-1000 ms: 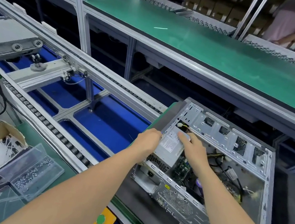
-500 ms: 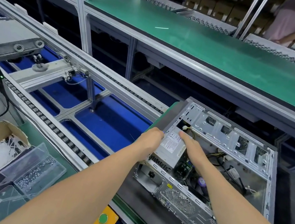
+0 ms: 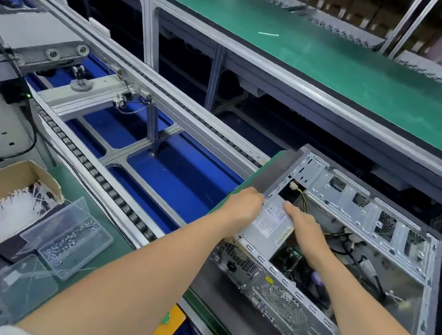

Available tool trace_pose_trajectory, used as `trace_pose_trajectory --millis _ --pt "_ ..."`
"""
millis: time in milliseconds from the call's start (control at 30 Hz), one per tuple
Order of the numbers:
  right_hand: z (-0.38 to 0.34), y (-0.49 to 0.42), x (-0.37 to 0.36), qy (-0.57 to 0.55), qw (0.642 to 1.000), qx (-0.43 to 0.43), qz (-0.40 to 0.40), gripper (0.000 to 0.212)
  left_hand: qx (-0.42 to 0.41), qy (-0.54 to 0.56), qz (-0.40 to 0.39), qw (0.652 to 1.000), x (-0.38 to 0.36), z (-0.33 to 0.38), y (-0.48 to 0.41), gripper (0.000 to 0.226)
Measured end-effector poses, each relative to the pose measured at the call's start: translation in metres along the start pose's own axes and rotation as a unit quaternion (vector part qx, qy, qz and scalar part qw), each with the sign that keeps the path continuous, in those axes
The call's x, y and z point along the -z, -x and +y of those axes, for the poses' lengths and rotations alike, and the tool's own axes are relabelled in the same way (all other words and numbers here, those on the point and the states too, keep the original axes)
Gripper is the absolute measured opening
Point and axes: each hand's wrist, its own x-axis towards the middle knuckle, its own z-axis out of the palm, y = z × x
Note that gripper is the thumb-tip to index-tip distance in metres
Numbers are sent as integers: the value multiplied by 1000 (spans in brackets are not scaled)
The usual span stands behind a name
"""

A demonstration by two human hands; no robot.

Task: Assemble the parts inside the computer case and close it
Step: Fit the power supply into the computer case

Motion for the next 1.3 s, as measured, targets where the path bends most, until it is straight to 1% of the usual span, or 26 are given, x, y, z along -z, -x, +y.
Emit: trace_pose_trajectory --millis 33,100,167,200,234,300,367,467,567,634,701,734,801,834,867,934,967,1034,1067,1168,1234,1268,1301 --pt "1 -2 2 -17 1000 -15 -21 50 -1 -9 -8 1000 0 -1 0 29" --pt "2 -5 4 -53 994 -52 -80 73 6 -3 -14 1000 -1 -2 -2 22" --pt "2 -7 3 -84 985 -69 -132 81 18 23 -17 999 0 -4 -1 21" --pt "2 -7 2 -91 984 -65 -139 83 23 41 -22 999 1 -4 1 24" --pt "2 -7 1 -93 984 -55 -138 82 26 53 -25 998 1 -5 2 28" --pt "0 -6 -1 -104 986 -29 -128 69 21 51 -15 998 2 -5 2 34" --pt "-3 -6 -3 -122 986 -9 -112 52 11 50 13 999 2 -4 2 33" --pt "-6 -7 -1 -126 987 1 -97 40 9 68 22 997 2 -6 0 33" --pt "-10 -11 10 -106 986 11 -125 35 9 72 5 997 4 -10 -1 39" --pt "-19 -17 18 -92 984 5 -150 32 3 55 -6 998 4 -10 0 44" --pt "-34 -22 24 -52 983 7 -176 26 2 42 -5 999 4 -10 0 45" --pt "-43 -24 23 -27 982 0 -188 29 6 47 -4 999 4 -9 0 42" --pt "-53 -24 17 36 980 -13 -195 38 15 71 -8 997 5 -8 1 29" --pt "-52 -23 14 75 980 -5 -185 42 20 82 -11 996 5 -9 1 22" --pt "-47 -24 12 114 980 24 -163 43 24 93 -12 995 5 -9 1 19" --pt "-34 -27 12 212 964 131 -98 39 32 111 -5 993 6 -9 4 22" --pt "-29 -30 13 229 956 162 -84 39 30 108 3 994 6 -8 4 26" --pt "-27 -35 16 228 952 183 -90 42 16 95 22 995 5 -7 6 38" --pt "-26 -36 16 244 946 194 -89 43 12 90 31 995 4 -5 7 41" --pt "-23 -45 10 338 912 225 -64 42 17 71 49 996 3 0 7 40" --pt "-29 -44 6 323 923 198 -71 35 25 67 49 996 4 2 6 30" --pt "-32 -42 7 277 943 166 -86 34 25 61 47 997 4 2 6 25" --pt "-34 -40 8 240 955 141 -103 34 21 49 43 998 3 0 6 23"
